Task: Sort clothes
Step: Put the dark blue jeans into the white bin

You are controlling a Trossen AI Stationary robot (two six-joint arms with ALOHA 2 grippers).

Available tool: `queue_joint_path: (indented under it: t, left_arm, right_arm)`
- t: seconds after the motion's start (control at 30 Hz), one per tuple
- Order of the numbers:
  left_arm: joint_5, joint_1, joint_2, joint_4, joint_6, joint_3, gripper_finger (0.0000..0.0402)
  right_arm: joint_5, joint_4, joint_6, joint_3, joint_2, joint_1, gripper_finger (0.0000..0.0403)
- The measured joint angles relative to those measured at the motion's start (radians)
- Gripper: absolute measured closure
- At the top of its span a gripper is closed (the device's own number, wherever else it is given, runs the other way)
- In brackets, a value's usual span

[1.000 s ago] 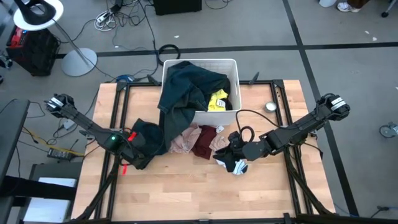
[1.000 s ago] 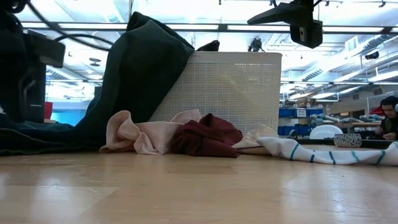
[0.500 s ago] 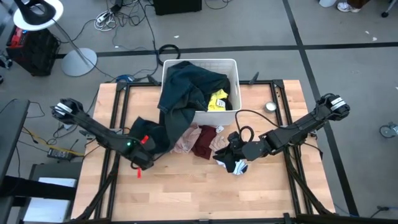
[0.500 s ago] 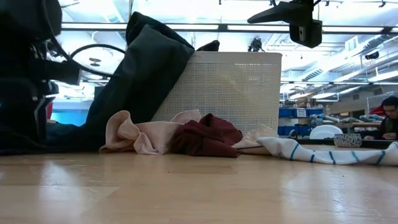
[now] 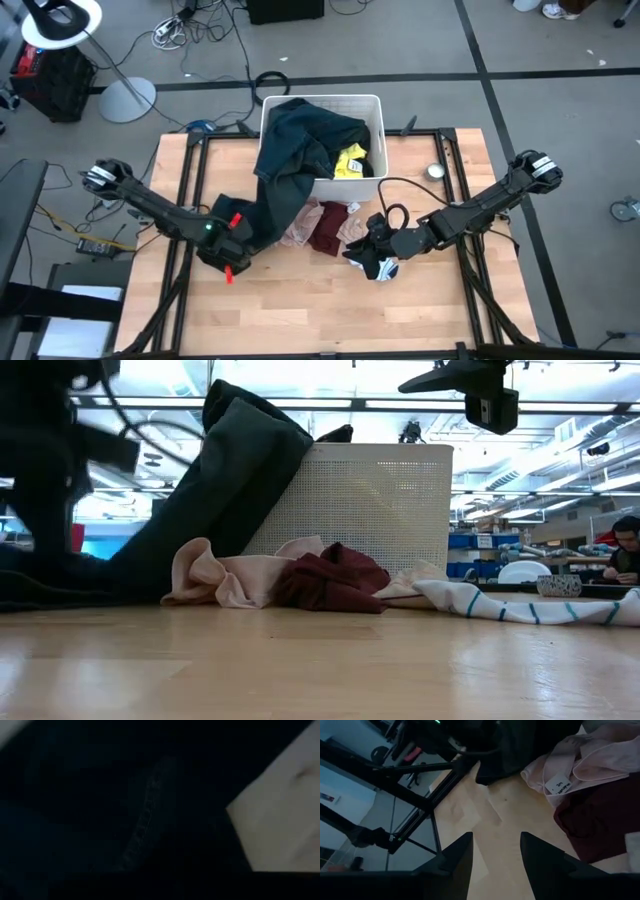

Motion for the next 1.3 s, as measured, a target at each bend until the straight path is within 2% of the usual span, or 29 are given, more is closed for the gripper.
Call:
queue_joint_path:
  t: [0.2, 0.43, 0.6, 0.8, 0.87, 0.97, 1.17, 1.3]
  left_arm:
    - [-0.059, -0.022, -0.055, -0.241, -0.005, 0.200, 0.0399]
    - [-0.228, -0.031, -0.064, -0.520, -0.023, 0.537, 0.0400]
    - [-0.362, -0.029, -0.063, -0.651, -0.024, 0.766, 0.0401]
    - [-0.544, 0.005, -0.060, -0.639, 0.085, 0.991, 0.0401]
    - [-0.600, 0.034, -0.055, -0.588, 0.153, 1.049, 0.0401]
    - [-0.645, 0.092, -0.048, -0.421, 0.325, 1.111, 0.0401]
    - [-0.687, 0.214, -0.032, 0.123, 0.784, 1.127, 0.0401]
    - [-0.644, 0.302, 0.022, 0.441, 1.036, 1.127, 0.0401]
  right_arm:
    - [-0.004, -0.031, -0.027, 0.000, 0.000, 0.000, 0.0239]
    - [-0.005, -0.080, -0.033, 0.000, 0.000, 0.005, 0.0239]
    - [-0.005, -0.085, -0.045, 0.000, 0.000, 0.007, 0.0239]
    - [0.004, -0.084, -0.072, 0.000, 0.000, 0.007, 0.0239]
    - [0.005, -0.085, -0.076, 0.000, 0.000, 0.007, 0.0239]
    - [0.007, -0.086, -0.077, 0.000, 0.000, 0.008, 0.0239]
    - [0.047, -0.087, -0.095, 0.000, 0.000, 0.020, 0.0239]
    - [0.056, -0.087, -0.103, 0.000, 0.000, 0.027, 0.0239]
